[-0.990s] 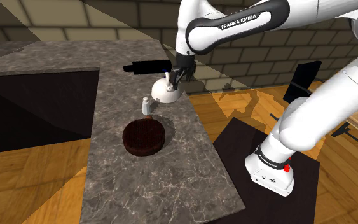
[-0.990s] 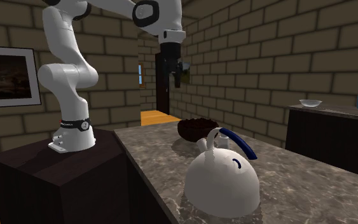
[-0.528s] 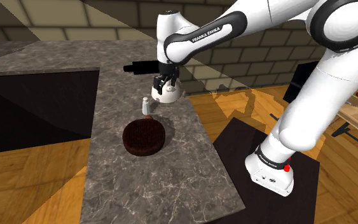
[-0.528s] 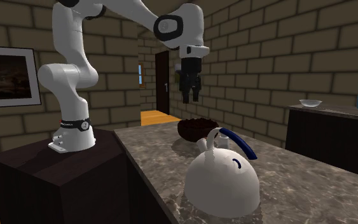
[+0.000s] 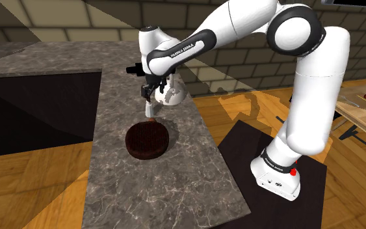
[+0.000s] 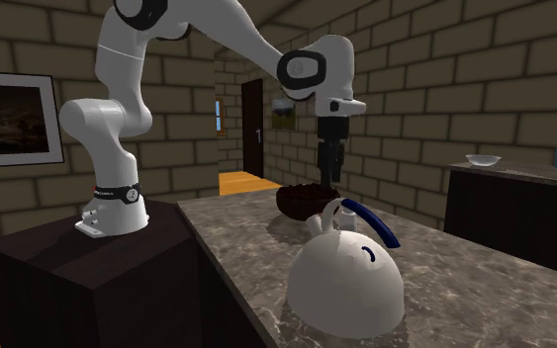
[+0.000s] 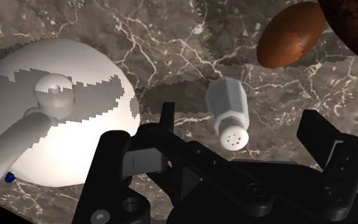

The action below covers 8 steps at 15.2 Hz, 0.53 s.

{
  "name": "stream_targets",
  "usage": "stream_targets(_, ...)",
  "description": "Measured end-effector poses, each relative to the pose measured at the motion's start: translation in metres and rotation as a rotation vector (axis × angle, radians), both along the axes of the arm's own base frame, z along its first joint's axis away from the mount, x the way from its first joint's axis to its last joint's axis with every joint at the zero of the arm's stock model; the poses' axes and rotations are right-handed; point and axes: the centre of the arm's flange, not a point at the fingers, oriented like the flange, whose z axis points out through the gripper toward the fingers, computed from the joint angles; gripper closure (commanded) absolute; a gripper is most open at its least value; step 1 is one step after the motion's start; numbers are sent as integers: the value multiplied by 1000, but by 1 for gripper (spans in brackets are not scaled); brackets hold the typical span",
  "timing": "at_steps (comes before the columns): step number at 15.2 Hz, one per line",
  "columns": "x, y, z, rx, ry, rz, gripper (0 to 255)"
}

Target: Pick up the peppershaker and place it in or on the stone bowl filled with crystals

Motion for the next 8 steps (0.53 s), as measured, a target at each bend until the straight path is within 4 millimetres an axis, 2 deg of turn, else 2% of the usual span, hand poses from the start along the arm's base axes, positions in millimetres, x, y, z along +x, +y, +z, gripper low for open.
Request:
stream_targets(4, 41, 16, -30, -18, 2, 8, 0)
stream_targets(8, 49, 15, -53, -22, 3, 10, 0)
